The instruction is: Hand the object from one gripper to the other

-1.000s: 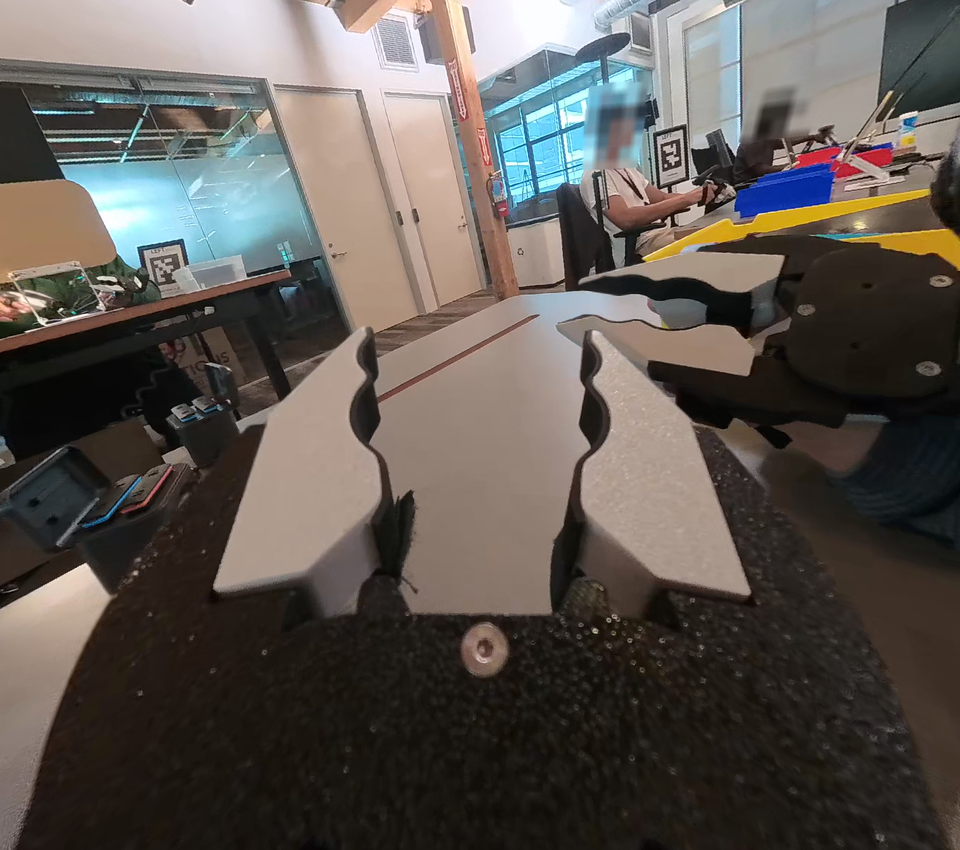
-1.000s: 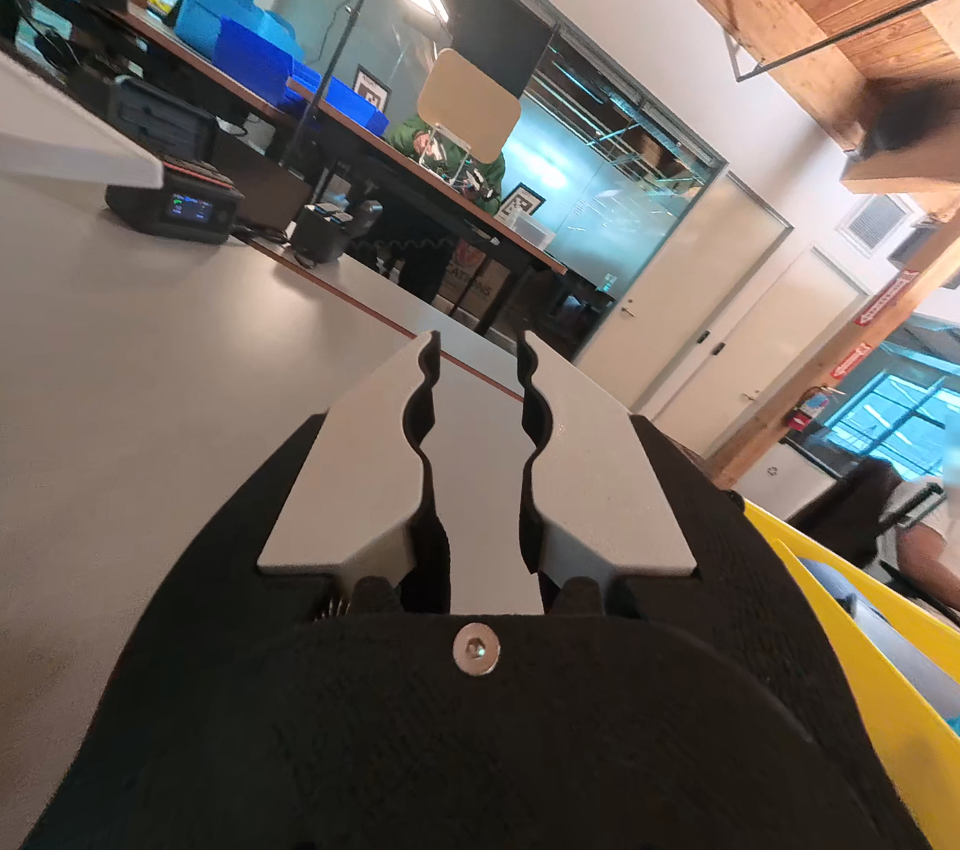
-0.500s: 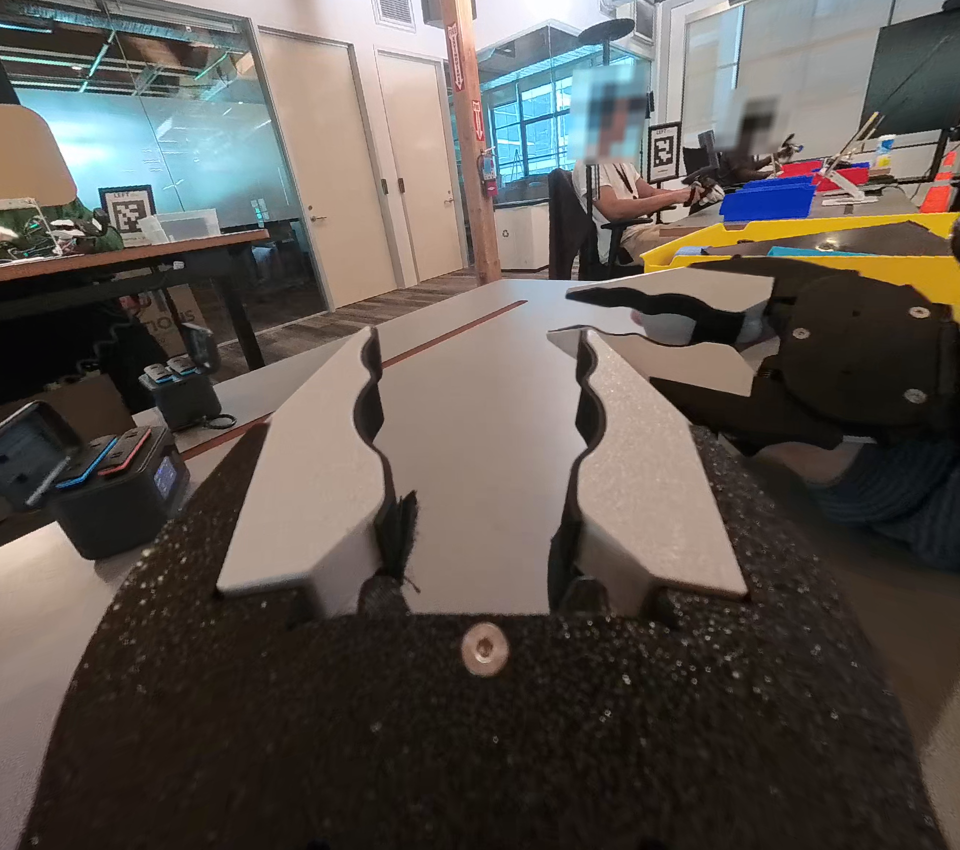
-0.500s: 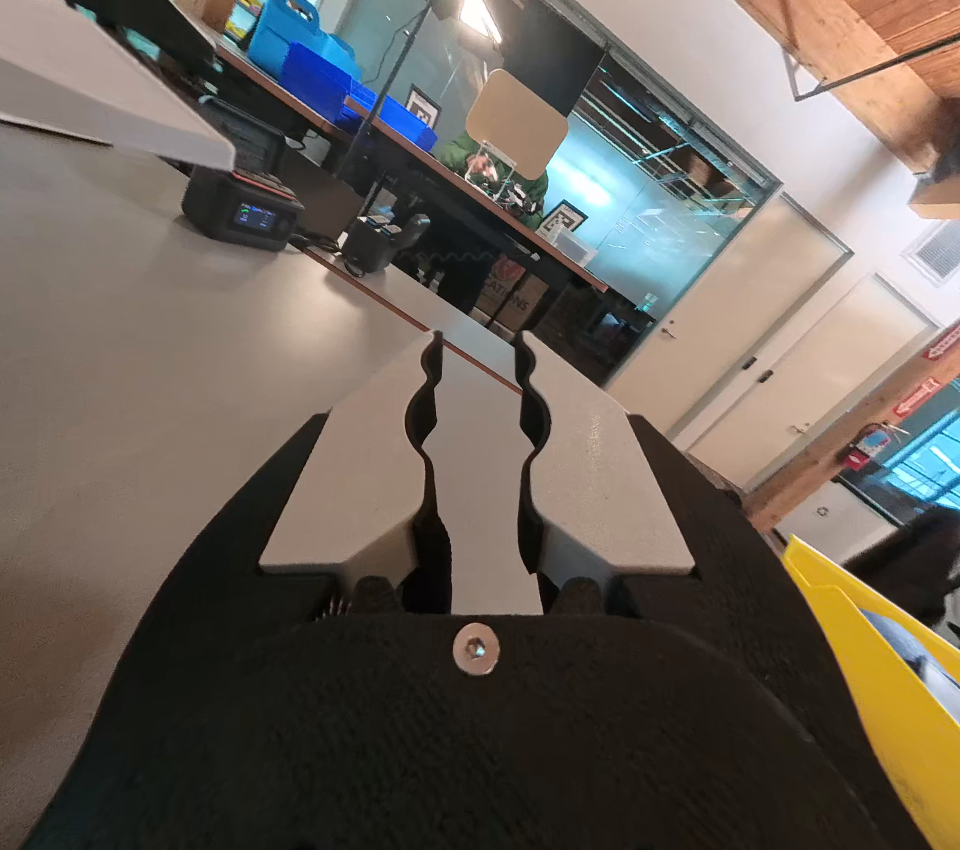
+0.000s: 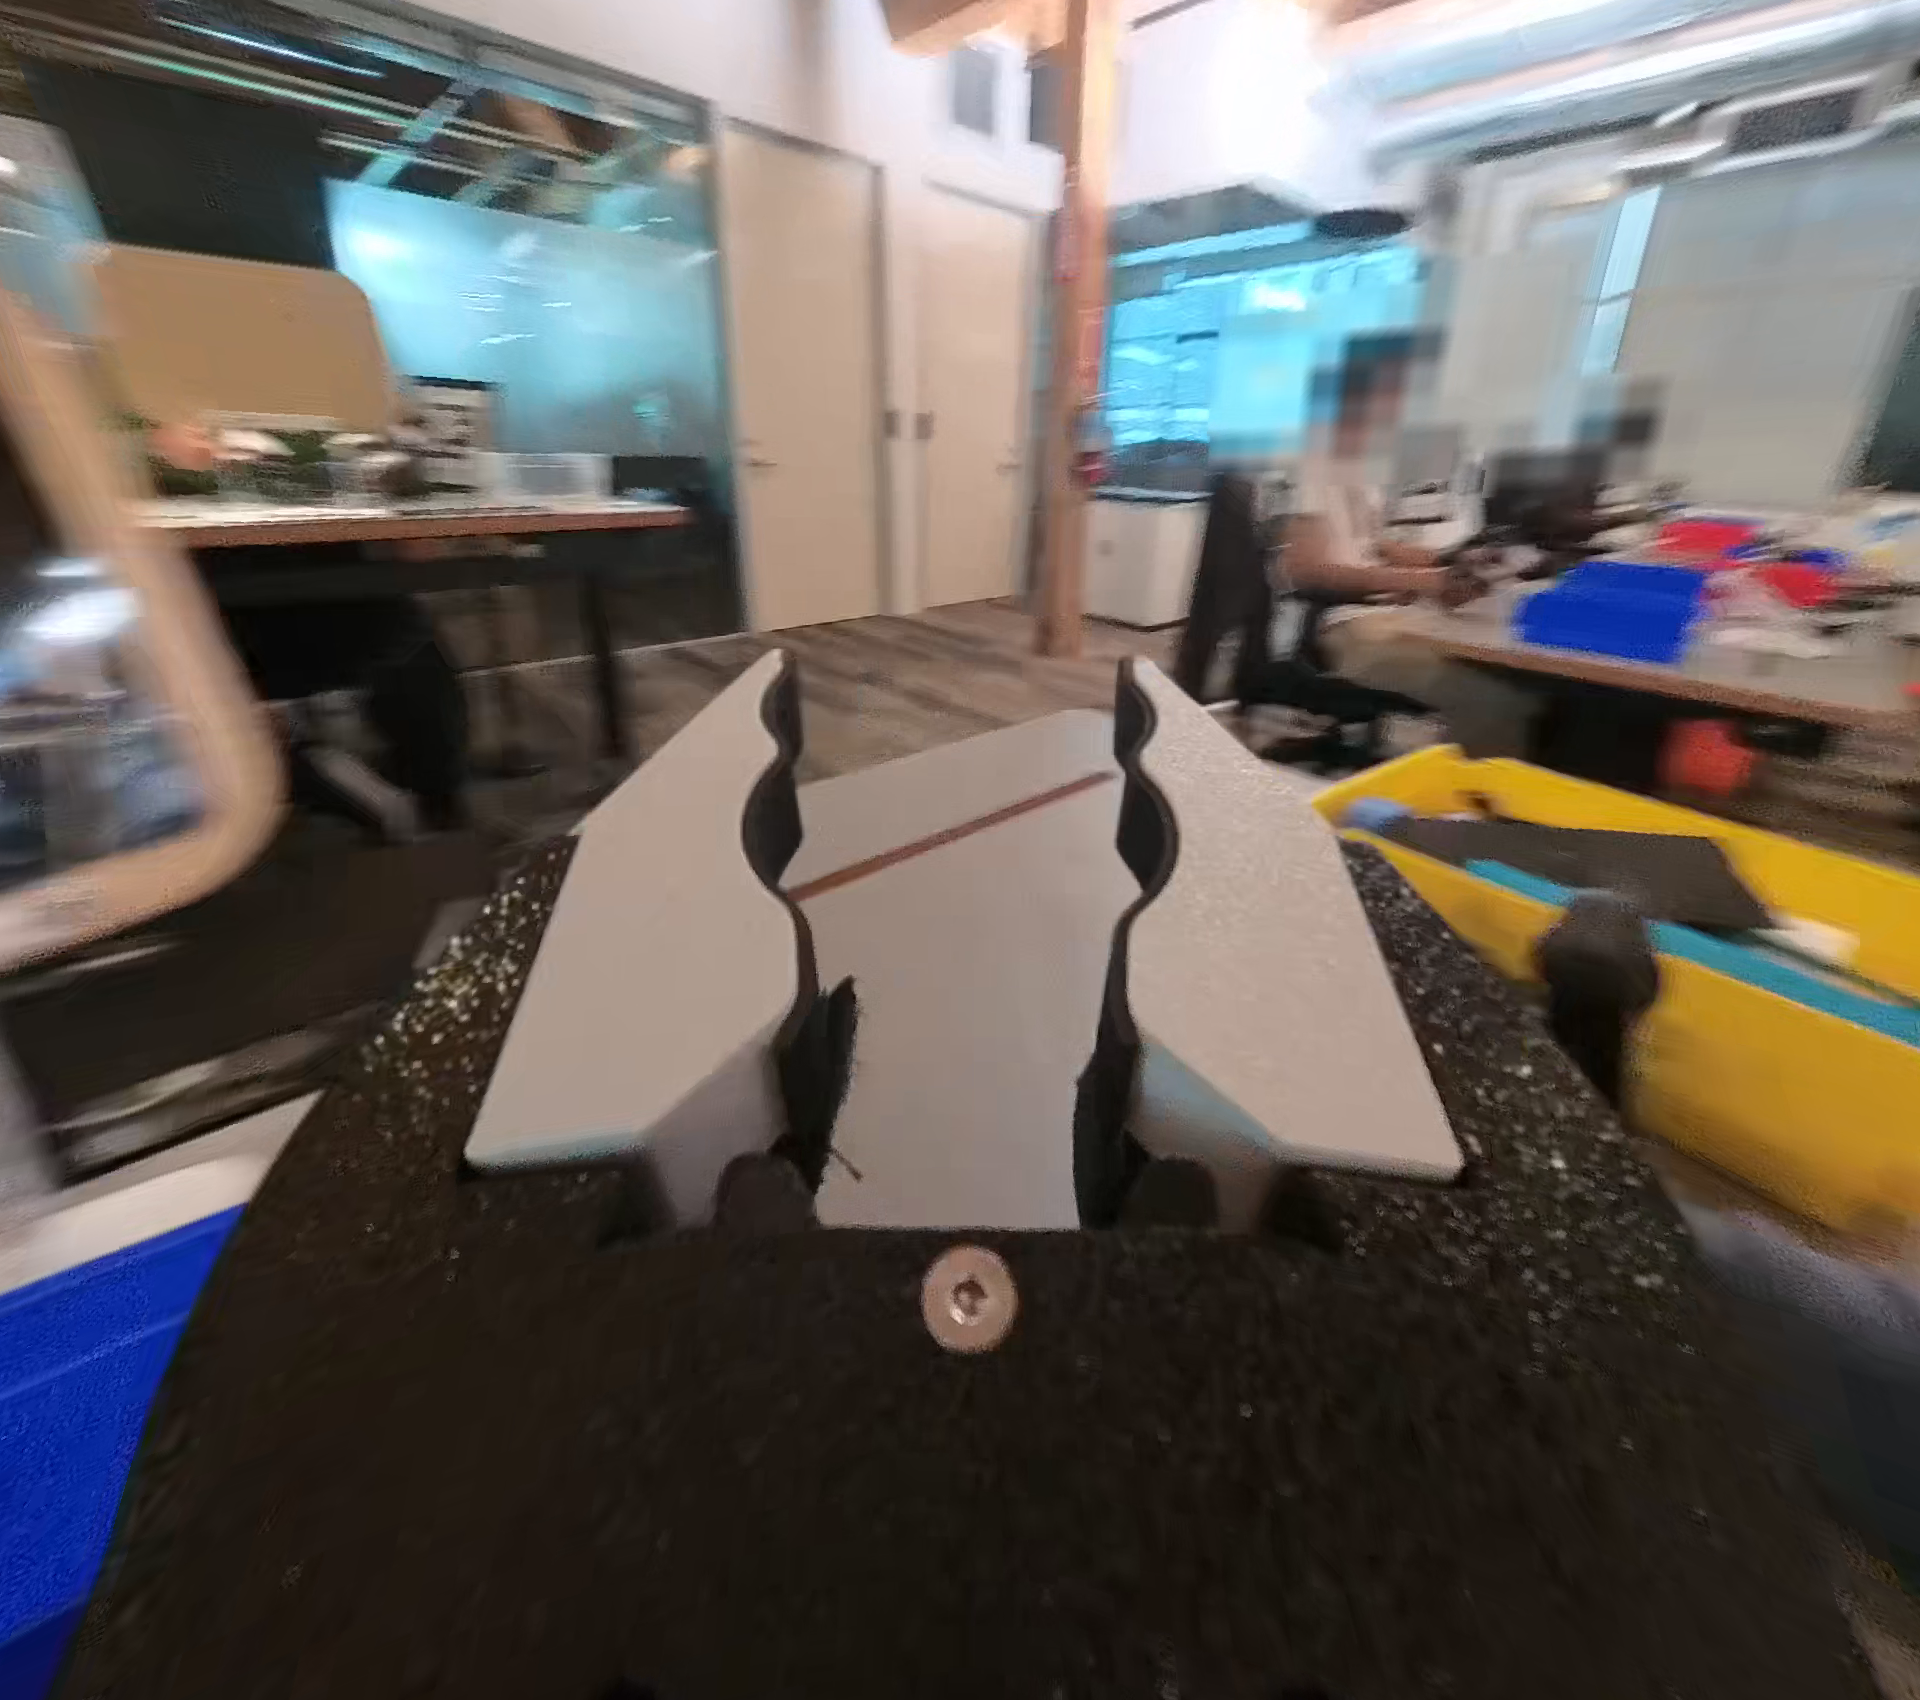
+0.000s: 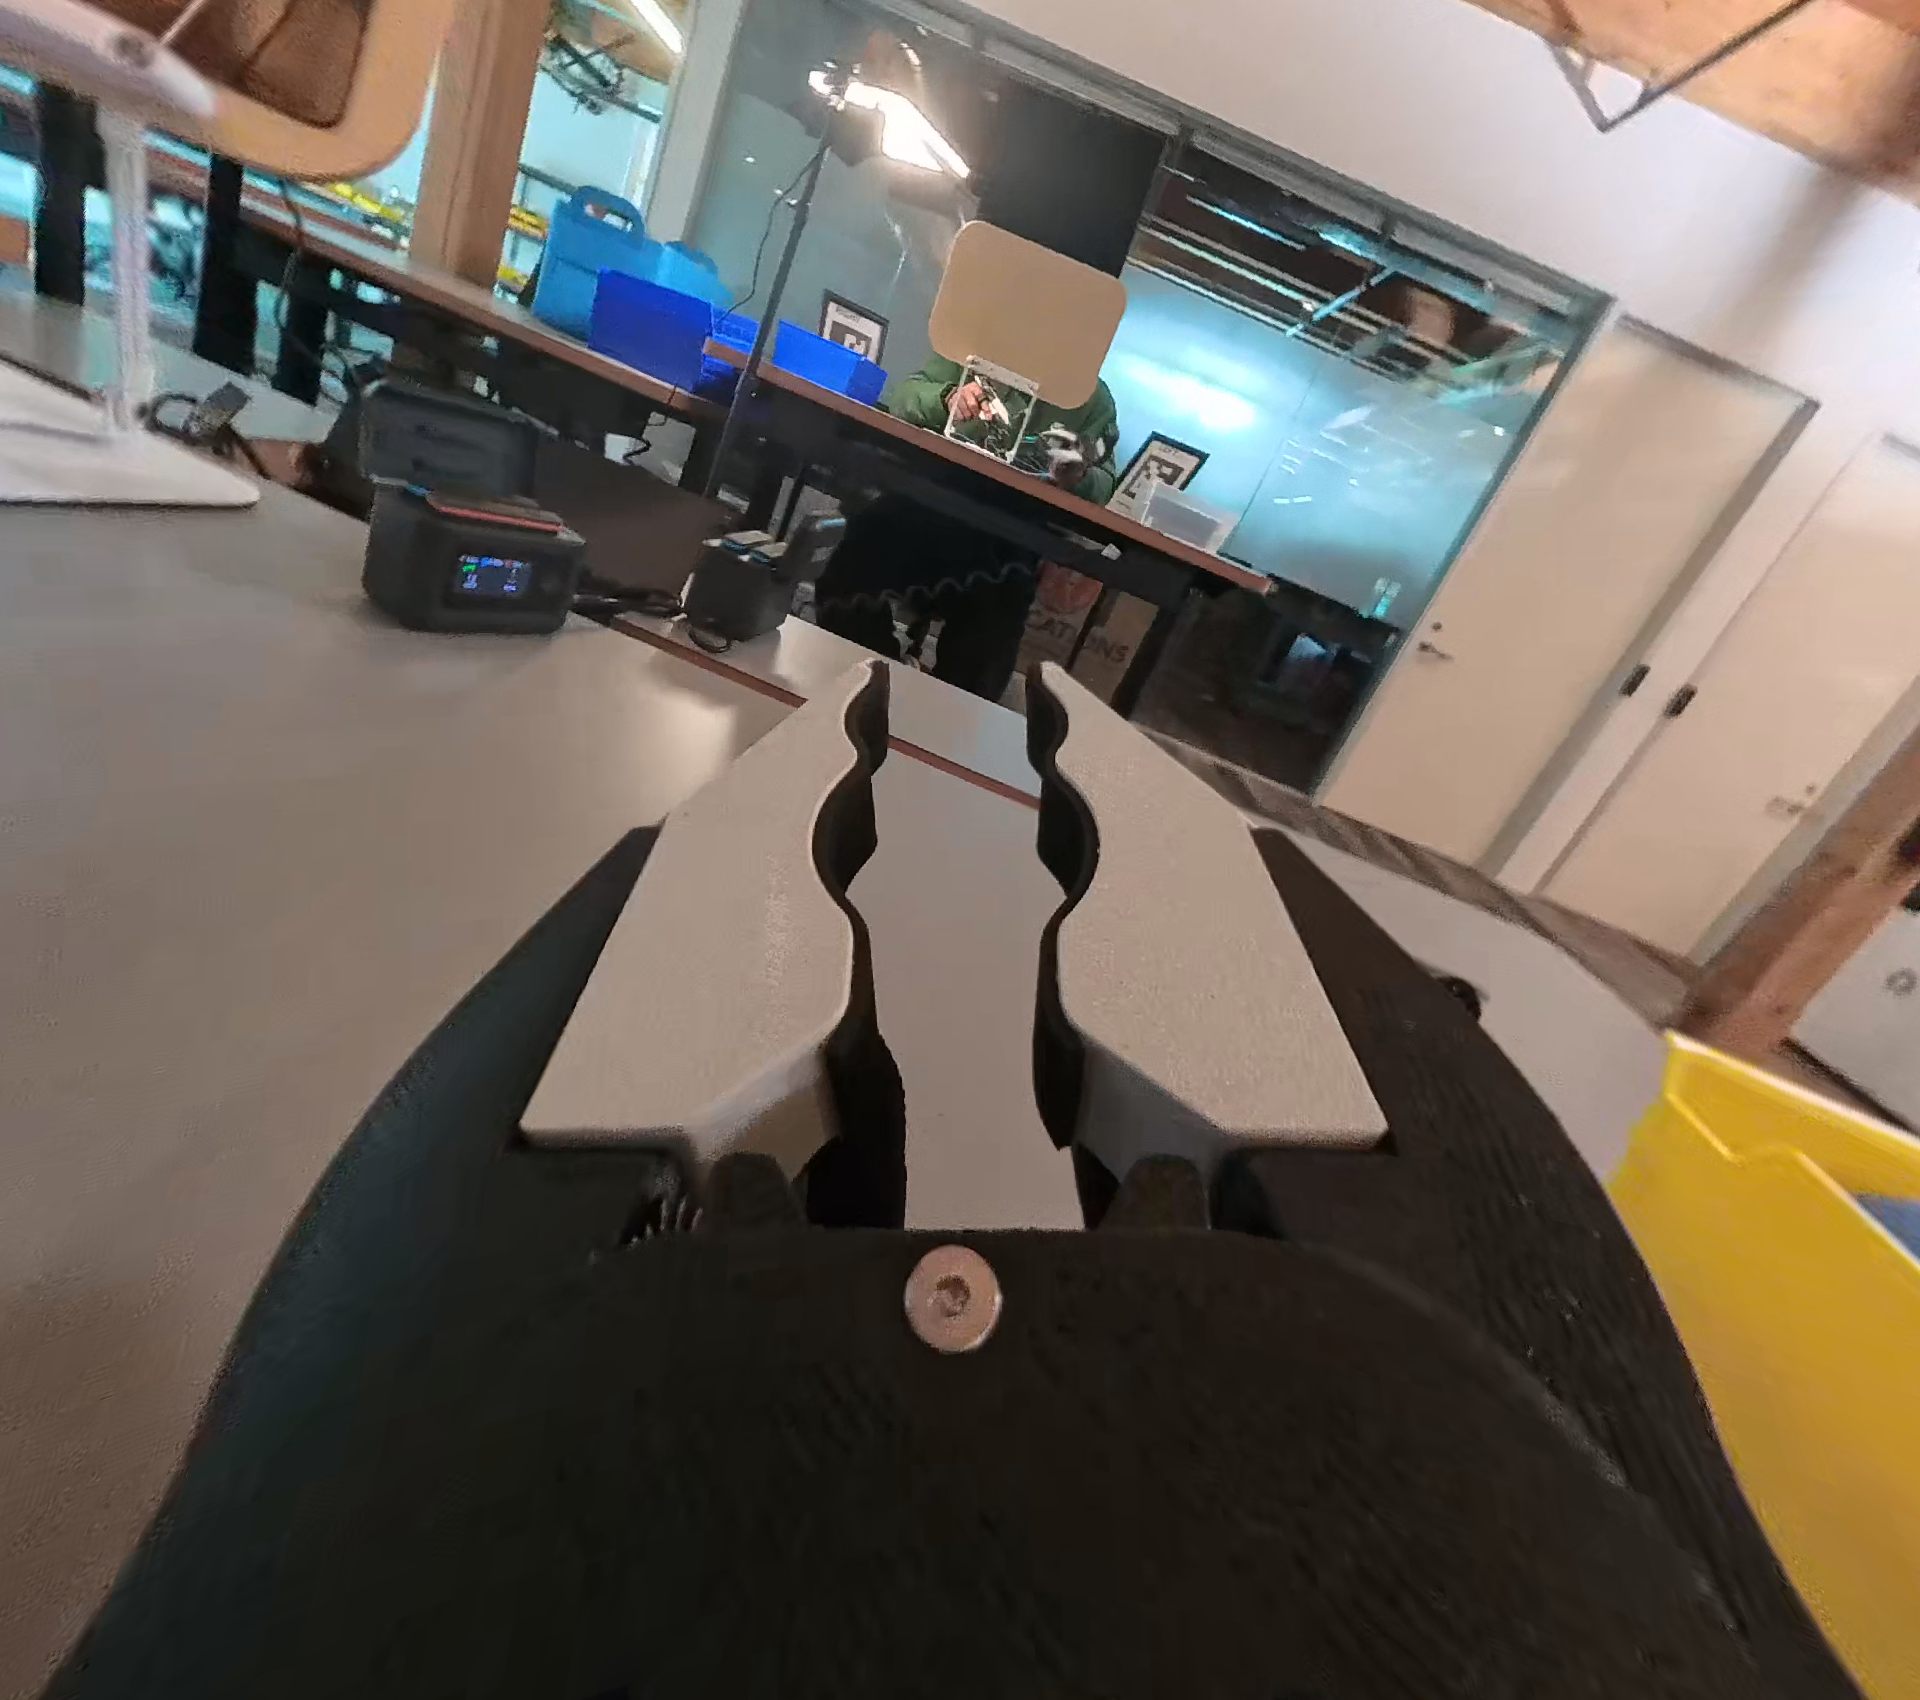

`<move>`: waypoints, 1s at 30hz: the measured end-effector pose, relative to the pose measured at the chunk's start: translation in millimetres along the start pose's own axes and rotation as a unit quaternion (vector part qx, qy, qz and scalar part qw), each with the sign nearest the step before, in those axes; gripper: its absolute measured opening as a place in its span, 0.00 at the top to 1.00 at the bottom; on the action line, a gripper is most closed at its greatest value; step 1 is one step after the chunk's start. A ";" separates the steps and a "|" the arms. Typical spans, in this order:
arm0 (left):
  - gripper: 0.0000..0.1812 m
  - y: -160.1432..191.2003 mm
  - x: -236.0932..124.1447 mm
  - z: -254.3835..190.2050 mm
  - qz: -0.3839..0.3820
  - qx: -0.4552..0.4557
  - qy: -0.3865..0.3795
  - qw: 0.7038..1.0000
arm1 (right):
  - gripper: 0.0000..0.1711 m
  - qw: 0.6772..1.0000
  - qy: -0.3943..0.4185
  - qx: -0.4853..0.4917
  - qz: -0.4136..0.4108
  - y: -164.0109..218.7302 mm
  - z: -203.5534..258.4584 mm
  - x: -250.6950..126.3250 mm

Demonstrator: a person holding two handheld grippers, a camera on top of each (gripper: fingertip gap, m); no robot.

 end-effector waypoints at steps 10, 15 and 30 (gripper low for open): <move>0.67 61.7 -79.2 178.3 0.356 0.158 -0.047 0.920 | 0.86 1.000 -0.017 -0.014 0.000 -0.2 8.2 3.6; 0.75 117.1 -92.8 200.9 0.520 0.074 0.064 0.849 | 0.86 0.999 -0.024 -0.021 0.000 -0.3 10.9 3.9; 0.82 152.3 -90.0 233.4 0.675 0.100 0.100 0.724 | 0.86 0.999 -0.037 -0.028 -0.001 -0.1 14.9 7.2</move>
Point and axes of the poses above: each gripper's, where its closed fingertips meet, x out along the fingers, y out of its underside, z = x × y across the jaws, the point moved 8 cm from there along -x, back along the fingers, and after that the axes turned 1 degree about -y, right-handed, at the moved point
